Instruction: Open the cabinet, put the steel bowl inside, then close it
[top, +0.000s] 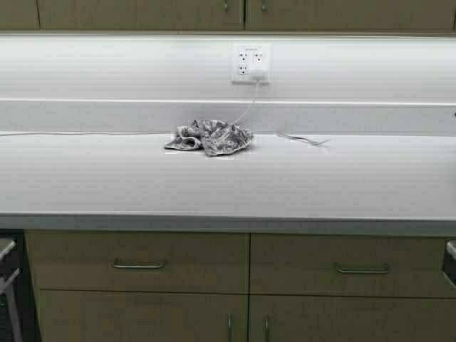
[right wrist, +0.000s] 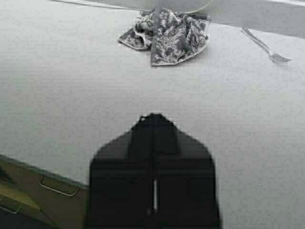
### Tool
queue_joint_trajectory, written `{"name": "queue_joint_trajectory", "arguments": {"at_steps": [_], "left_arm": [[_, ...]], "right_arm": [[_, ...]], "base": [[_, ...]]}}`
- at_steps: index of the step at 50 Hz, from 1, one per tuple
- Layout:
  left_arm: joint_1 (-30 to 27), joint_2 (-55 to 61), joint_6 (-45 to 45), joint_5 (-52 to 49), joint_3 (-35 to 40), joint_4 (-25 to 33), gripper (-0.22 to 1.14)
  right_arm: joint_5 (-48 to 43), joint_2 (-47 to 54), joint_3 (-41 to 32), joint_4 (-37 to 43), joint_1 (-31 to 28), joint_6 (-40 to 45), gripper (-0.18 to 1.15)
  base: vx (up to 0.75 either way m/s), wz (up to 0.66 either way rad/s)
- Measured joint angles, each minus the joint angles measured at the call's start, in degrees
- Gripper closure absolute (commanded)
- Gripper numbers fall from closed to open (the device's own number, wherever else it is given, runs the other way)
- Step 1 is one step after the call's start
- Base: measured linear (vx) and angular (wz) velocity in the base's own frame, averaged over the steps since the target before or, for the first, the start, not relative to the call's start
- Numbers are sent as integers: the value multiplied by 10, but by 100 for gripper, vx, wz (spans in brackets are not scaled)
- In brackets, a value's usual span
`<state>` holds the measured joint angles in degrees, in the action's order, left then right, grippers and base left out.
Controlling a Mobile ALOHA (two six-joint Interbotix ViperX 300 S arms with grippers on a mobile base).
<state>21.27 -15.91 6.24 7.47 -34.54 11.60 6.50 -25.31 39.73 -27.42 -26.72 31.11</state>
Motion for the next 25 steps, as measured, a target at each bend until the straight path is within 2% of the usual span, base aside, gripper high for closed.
{"name": "queue_joint_trajectory", "arguments": {"at_steps": [7, 25], "left_arm": [[1, -20, 0, 3, -26, 0, 87], [1, -22, 0, 4, -38, -1, 87]], "right_arm": [[0, 0, 0, -1, 0, 0, 91], [0, 1, 2, -1, 0, 0, 91]], "base": [[0, 0], [0, 0]]}}
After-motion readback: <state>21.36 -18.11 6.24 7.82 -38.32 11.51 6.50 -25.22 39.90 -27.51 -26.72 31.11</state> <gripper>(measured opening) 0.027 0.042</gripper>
